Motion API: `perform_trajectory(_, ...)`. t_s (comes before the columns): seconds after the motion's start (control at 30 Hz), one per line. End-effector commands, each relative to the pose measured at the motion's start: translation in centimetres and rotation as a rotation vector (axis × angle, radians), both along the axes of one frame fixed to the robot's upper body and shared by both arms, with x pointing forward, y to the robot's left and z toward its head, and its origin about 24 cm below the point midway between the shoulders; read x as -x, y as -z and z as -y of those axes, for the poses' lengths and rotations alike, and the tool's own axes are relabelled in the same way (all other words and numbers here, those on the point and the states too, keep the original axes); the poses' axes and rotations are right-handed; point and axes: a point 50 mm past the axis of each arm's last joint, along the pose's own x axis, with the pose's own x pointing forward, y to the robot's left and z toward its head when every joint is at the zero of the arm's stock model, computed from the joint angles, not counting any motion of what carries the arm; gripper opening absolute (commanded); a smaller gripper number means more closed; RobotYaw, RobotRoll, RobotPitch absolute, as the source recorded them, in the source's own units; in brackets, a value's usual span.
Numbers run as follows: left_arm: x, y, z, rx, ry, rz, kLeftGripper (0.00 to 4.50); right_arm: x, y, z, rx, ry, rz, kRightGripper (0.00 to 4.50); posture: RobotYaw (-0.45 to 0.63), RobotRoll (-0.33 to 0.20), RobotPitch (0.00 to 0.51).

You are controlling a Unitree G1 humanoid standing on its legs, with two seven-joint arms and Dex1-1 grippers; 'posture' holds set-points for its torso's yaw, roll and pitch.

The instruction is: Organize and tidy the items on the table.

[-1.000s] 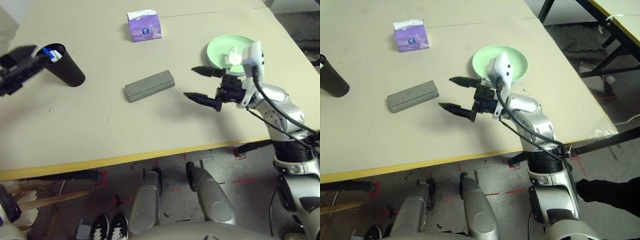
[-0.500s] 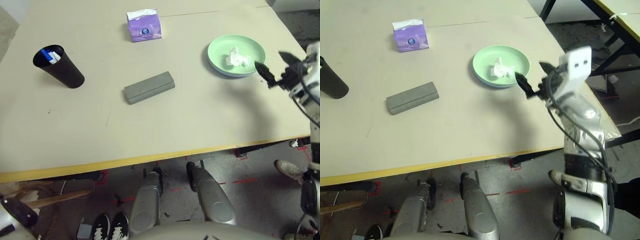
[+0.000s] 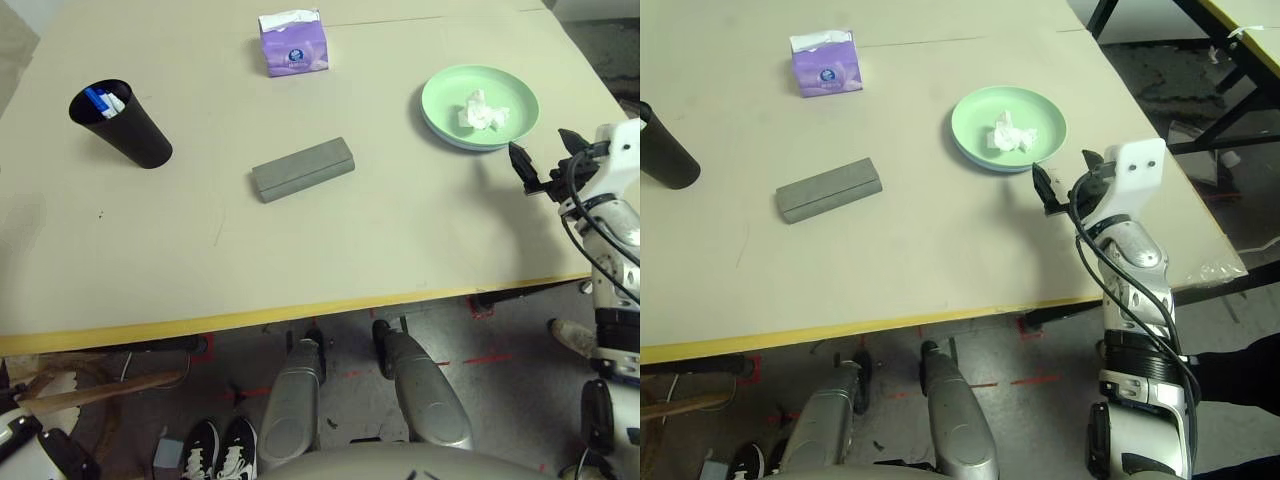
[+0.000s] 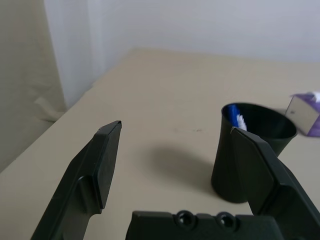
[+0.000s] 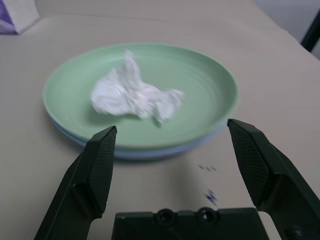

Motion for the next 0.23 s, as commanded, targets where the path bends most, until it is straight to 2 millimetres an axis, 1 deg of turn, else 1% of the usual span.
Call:
perform_trajectory(0.03, 1.62, -0.26, -0.52, -0.007, -0.033, 0.004, 4.46, 0.36, 0.09, -0.60, -0.009, -0.017, -0.003, 4.50, 0.00, 0.000, 0.376)
perform_trajectory(0.13, 1.73, -0.38, -0.40, -0.016, -0.026, 0.004, 4.46, 0.44, -0.03, -1.01, -0.002, -0.029, 0.003, 4.50, 0.00, 0.000, 0.379)
perform_trajectory(0.23, 1.27, -0.50, -0.02, -0.025, -0.002, 0.010, 4.46, 0.59, -0.07, -1.35, -0.005, -0.033, 0.005, 4.50, 0.00, 0.000, 0.377)
